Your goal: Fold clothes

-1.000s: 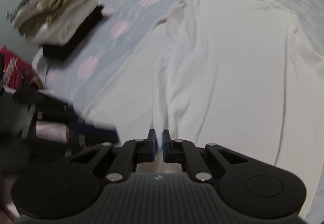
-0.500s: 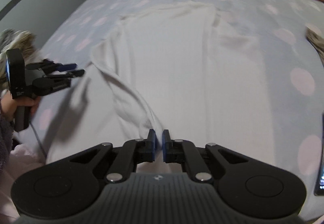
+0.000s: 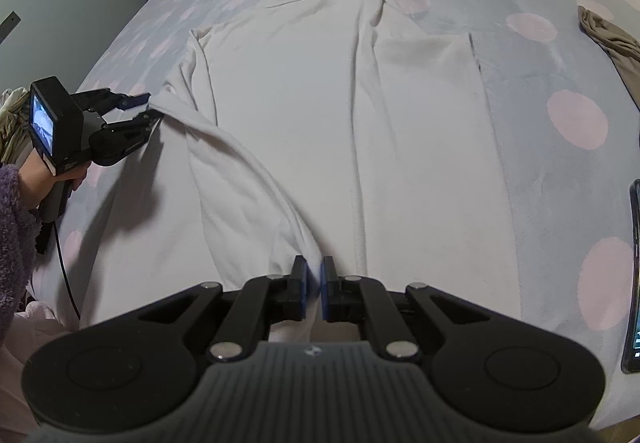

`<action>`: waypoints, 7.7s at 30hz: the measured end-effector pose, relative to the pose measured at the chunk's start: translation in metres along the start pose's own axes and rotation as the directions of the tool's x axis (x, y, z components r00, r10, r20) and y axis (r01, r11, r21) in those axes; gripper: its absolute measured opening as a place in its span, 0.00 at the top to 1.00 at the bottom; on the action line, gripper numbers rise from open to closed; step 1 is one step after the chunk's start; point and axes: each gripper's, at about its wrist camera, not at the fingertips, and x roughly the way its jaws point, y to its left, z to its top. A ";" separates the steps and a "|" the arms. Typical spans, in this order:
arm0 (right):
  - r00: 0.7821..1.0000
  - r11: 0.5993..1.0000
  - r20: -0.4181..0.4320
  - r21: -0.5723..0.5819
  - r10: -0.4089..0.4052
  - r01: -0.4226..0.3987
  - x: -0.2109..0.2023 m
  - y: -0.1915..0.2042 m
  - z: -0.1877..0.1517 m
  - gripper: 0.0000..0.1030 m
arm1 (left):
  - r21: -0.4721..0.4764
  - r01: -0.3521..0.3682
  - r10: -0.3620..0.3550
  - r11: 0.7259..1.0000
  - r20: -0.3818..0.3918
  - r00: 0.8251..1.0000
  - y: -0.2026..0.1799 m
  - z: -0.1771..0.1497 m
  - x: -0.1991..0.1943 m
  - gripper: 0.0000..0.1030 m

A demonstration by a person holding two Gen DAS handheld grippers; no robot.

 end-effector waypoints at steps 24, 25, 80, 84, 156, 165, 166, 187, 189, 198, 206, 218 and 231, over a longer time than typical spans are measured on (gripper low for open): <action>0.843 0.753 -0.358 -0.394 0.401 -0.526 0.025 0.210 -0.054 0.92 | -0.742 0.372 -0.416 0.557 0.139 0.899 0.156 -0.064 0.046 0.93; 0.845 0.755 -0.371 -0.400 0.384 -0.519 0.031 0.217 -0.059 0.92 | -0.745 0.378 -0.422 0.549 0.144 0.895 0.156 -0.067 0.050 0.93; 0.926 0.902 -0.303 -0.294 0.226 -0.316 0.088 0.184 -0.142 0.91 | -0.401 0.553 -0.654 0.731 -0.178 0.735 -0.027 -0.163 -0.201 0.75; 0.936 0.899 -0.253 -0.303 0.243 -0.315 0.089 0.189 -0.134 0.71 | -0.381 0.529 -0.633 0.759 -0.237 0.737 -0.044 -0.165 -0.191 0.75; 0.982 0.951 0.173 -0.283 -0.079 0.126 0.049 -0.071 0.158 0.61 | -0.485 0.602 -0.624 0.634 0.140 0.769 -0.008 0.182 0.049 0.74; 0.988 0.949 0.150 -0.305 -0.034 0.079 0.125 -0.077 0.213 0.62 | -0.460 0.643 -0.667 0.613 0.134 0.733 -0.023 0.208 0.119 0.74; 0.989 0.950 0.146 -0.305 -0.028 0.072 0.131 -0.077 0.217 0.63 | -0.454 0.654 -0.677 0.605 0.139 0.723 -0.023 0.210 0.123 0.74; 0.989 0.975 0.142 -0.211 -0.036 0.066 0.157 -0.105 0.233 0.91 | -0.434 0.725 -0.714 0.535 0.228 0.662 -0.028 0.214 0.152 0.98; 0.989 0.978 0.141 -0.197 -0.046 0.074 0.153 -0.106 0.233 0.81 | -0.434 0.714 -0.706 0.549 0.215 0.675 -0.026 0.214 0.148 0.96; 0.986 0.984 0.135 -0.134 -0.101 0.119 0.087 -0.113 0.205 0.69 | -0.413 0.663 -0.658 0.624 0.181 0.731 -0.016 0.223 0.099 0.82; 0.995 0.991 -0.001 -0.091 -0.095 0.094 0.026 -0.102 0.102 0.62 | -0.303 0.717 -0.730 0.628 0.091 0.678 -0.069 0.241 0.029 0.72; 0.987 0.998 -0.154 0.025 -0.050 0.054 -0.015 -0.105 -0.043 0.54 | -0.389 0.624 -0.700 0.678 -0.083 0.709 -0.136 0.277 0.008 0.59; 0.985 0.997 -0.160 0.047 0.070 -0.063 -0.012 -0.119 -0.078 0.52 | -0.495 0.445 -0.611 0.746 -0.245 0.753 -0.176 0.286 0.052 0.67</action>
